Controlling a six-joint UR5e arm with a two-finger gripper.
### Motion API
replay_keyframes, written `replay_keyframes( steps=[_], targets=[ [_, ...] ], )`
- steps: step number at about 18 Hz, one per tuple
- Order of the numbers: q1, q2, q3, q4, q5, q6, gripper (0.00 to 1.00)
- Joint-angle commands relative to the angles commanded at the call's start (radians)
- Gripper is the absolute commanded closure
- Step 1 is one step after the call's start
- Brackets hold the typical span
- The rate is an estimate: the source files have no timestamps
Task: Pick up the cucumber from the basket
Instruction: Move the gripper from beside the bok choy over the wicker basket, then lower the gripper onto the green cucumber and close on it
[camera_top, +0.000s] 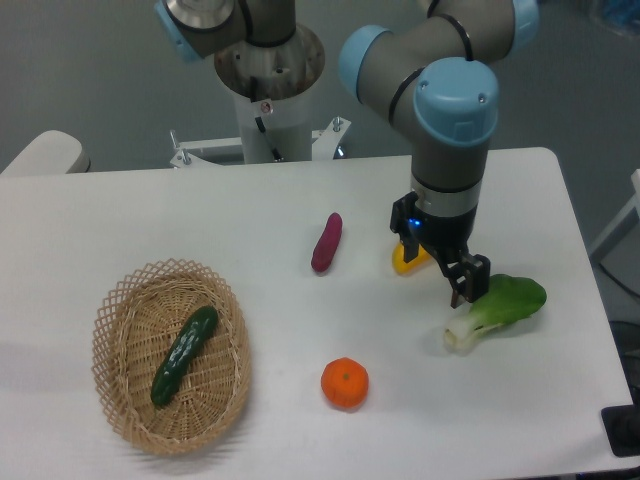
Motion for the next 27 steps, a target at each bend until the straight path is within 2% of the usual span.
replay_keyframes(
  steps=[3,6,11,14,17,19,21,25,27],
  targets=[
    [-0.049,0.017,-0.022,-0.003,-0.002,-0.155,0.0],
    [-0.13,0.017,-0.028,-0.008,-0.002,-0.374,0.0],
    [-0.27,0.008,-0.088,0.0,-0.005,-0.745,0.0],
    [-0.344,-0.035,-0.091,0.012,-0.006,-0.951,0.0],
    [-0.425,-0.093,-0.083,0.084,-0.005,-1.134,0.0],
    [-0.459,-0.129,-0.085,0.127,-0.005,-1.183,0.0],
    [-0.489,-0.153,-0.082,0.141,-0.006,-1.191,0.0],
    [-0.523,-0.218,-0.077,0.212,-0.005,-1.16,0.0],
    [-0.537,-0.236,-0.074,0.224,0.009,-1.122,0.0]
  ],
)
